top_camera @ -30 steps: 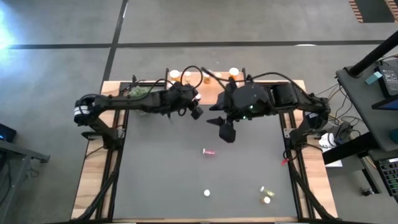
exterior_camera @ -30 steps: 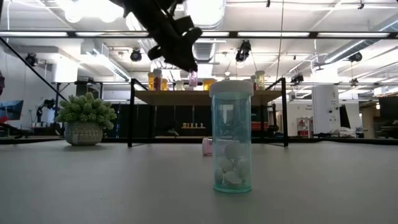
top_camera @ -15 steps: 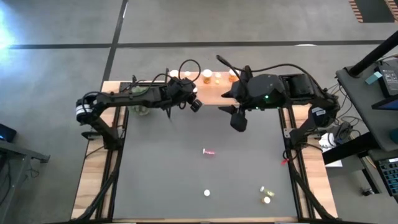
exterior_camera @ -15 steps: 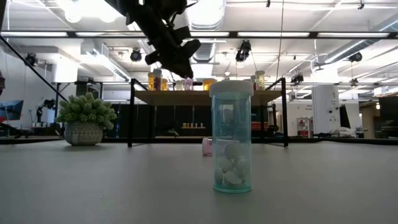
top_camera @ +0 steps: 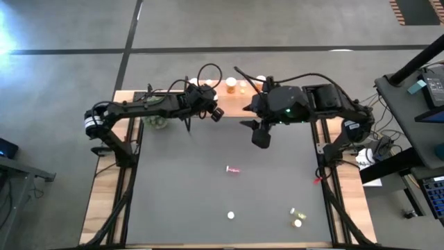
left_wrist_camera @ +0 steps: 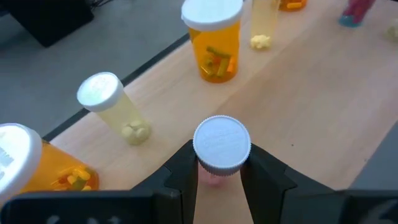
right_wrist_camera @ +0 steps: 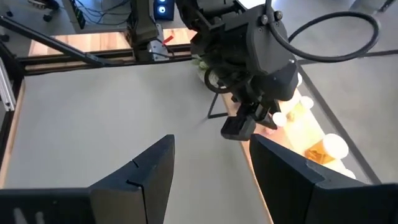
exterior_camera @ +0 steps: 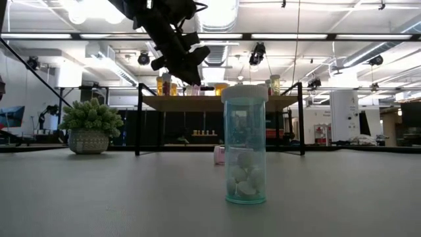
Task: Pick and place medicine bottles onto shelf by color
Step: Put the small pink pill bottle on the shelf
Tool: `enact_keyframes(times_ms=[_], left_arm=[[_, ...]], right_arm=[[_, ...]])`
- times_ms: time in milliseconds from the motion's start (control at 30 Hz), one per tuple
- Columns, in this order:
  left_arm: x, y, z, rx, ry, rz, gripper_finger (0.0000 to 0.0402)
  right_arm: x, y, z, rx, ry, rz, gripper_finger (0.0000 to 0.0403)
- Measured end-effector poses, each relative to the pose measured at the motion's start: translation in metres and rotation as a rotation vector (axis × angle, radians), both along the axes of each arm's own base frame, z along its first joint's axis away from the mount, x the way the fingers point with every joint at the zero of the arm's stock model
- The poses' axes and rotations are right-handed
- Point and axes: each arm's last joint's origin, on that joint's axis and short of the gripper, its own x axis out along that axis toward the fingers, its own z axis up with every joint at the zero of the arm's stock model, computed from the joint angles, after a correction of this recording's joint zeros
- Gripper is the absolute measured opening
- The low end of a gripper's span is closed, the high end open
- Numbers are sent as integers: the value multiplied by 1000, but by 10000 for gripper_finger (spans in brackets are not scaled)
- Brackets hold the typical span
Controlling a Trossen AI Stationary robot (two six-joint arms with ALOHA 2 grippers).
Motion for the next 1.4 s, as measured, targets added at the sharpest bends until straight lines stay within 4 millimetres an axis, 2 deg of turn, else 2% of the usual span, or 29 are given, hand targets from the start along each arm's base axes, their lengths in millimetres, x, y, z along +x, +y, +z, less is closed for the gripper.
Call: enact_keyframes(times_ms=[267,433,567,1033,1267,1400], left_arm=[[-1,0,-1,-5,12,-3,86],[-1,-1,-1,-8,14,-6,86],[-1,-1,-1,-8,14,-6,86],[-1,-1,-1,-7,13,-7,86],[0,-1,0,-7,11,-8,87],[0,-1,0,-8,11,-8,105]], right_arm=[[19,2,-8,-3,-12,4,199],[19,2,-10,-96,36,71,199],[16,2,-8,-97,34,72,199],[-22,-2,15,-66,-35,50,199],[-33,-3,21,-61,-57,47,199],[-38,-3,23,-60,-66,46,199]])
